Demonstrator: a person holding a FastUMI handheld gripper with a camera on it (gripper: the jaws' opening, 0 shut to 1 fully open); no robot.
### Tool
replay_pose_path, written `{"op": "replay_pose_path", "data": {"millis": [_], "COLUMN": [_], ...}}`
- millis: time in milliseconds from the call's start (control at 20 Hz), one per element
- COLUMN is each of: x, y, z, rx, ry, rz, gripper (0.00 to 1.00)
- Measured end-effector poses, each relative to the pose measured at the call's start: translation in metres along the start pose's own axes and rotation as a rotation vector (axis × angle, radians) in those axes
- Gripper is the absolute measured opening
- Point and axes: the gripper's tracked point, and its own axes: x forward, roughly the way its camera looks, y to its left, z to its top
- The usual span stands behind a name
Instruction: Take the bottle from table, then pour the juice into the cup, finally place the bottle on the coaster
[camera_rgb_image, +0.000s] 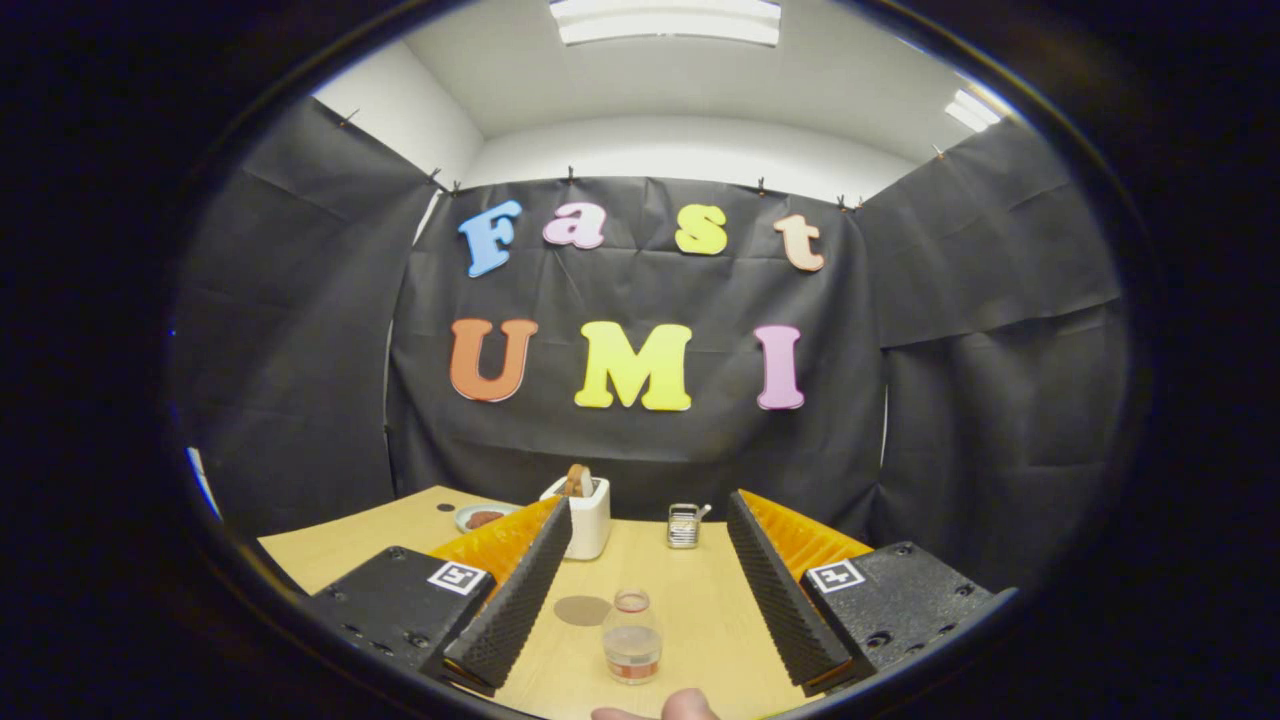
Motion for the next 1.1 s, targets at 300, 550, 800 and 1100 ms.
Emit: {"op": "replay_pose_path", "data": {"millis": [300, 550, 800, 1100], "x": [0.0, 0.007, 0.02, 0.038], "y": [-0.002, -0.003, 0.004, 0.005], "z": [-0.064, -0.124, -0.189, -0.24], "rx": [0.004, -0.002, 0.002, 0.01], "ry": [0.031, 0.096, 0.199, 0.294], "rz": [0.0, 0.014, 0.04, 0.039], "gripper": [1.0, 1.0, 1.0, 1.0]}}
